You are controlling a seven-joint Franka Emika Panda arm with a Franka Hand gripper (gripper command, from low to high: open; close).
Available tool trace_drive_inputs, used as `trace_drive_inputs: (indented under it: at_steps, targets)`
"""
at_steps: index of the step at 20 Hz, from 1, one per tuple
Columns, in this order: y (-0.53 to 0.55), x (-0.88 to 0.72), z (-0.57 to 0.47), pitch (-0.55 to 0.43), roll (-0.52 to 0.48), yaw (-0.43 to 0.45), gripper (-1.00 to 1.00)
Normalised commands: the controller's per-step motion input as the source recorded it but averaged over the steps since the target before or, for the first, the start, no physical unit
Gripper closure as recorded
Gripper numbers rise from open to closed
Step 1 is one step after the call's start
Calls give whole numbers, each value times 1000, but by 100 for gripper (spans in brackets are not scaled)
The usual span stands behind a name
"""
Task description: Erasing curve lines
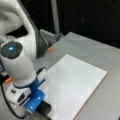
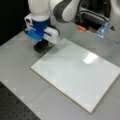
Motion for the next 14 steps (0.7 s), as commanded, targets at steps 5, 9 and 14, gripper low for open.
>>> trace_drive_inputs:
  at_steps: [5, 9, 14]
  targets:
    - [-242, 284, 33, 101, 184, -5, 100]
    - [-246, 267, 69, 88, 123, -4, 100]
    - [-226, 191, 17, 63, 69, -51, 100]
